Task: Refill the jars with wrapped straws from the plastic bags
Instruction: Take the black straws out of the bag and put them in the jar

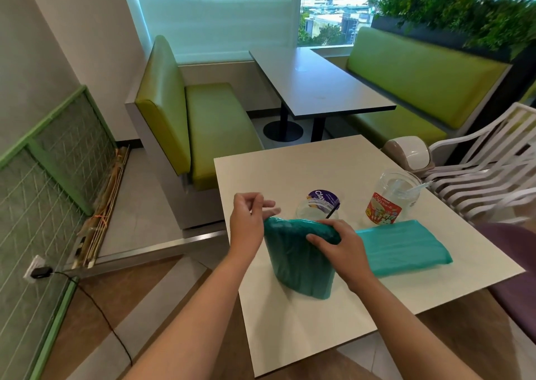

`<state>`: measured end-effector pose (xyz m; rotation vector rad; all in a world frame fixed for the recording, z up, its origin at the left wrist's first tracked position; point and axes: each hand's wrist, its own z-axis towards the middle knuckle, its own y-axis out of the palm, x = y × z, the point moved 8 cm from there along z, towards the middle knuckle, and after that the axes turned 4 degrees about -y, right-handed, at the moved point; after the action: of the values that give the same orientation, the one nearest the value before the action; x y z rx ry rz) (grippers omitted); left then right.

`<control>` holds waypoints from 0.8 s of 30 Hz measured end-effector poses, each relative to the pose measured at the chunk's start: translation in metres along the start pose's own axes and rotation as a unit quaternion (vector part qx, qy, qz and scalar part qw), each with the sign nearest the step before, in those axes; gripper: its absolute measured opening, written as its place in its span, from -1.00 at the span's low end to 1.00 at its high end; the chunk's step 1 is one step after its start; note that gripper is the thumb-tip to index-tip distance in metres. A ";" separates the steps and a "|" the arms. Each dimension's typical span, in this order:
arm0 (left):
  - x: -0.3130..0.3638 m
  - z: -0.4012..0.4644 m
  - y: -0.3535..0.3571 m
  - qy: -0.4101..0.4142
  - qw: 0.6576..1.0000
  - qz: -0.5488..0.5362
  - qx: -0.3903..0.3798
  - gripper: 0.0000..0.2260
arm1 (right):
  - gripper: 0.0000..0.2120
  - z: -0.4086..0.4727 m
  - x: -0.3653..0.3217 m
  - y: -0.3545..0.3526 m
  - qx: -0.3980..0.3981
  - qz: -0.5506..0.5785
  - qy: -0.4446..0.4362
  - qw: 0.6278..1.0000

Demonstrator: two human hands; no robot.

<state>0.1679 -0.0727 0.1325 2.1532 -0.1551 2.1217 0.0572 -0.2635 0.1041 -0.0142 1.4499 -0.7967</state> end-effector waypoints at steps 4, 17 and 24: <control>0.000 0.003 0.000 -0.016 0.999 -0.028 -0.010 -0.89 | -0.47 0.003 0.001 0.010 -0.043 -0.044 0.018 0.998; 0.015 0.022 -0.037 0.033 0.994 -0.017 0.102 -0.90 | -0.63 0.006 0.007 -0.019 0.055 -0.132 0.057 0.988; -0.027 -0.012 0.009 0.055 0.984 0.169 0.004 -0.91 | -0.69 0.011 -0.017 -0.014 0.078 -0.101 0.076 0.989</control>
<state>0.1543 -0.0797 0.1060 2.1336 -0.5375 2.4135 0.0618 -0.2709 0.1274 0.0186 1.5424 -1.0957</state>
